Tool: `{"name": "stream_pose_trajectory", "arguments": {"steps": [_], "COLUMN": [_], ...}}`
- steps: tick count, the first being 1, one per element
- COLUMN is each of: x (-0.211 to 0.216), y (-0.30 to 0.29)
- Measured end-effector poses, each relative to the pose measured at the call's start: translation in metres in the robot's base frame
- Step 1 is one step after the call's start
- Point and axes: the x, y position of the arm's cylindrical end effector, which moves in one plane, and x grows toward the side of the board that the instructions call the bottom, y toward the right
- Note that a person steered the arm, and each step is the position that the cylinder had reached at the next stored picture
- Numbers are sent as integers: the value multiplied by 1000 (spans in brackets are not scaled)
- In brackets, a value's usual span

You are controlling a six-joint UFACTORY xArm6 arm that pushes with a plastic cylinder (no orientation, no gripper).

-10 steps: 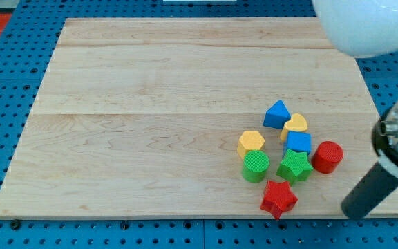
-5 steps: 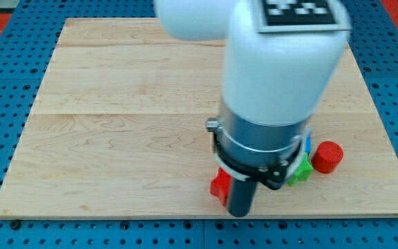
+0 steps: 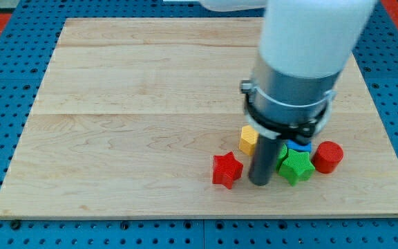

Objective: Move the red star left to the green circle

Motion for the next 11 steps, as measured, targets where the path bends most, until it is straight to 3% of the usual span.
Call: {"name": "stream_pose_trajectory", "arguments": {"steps": [1, 2, 3, 6, 11], "x": [8, 37, 37, -31, -43], "y": [20, -51, -117, 15, 24]}}
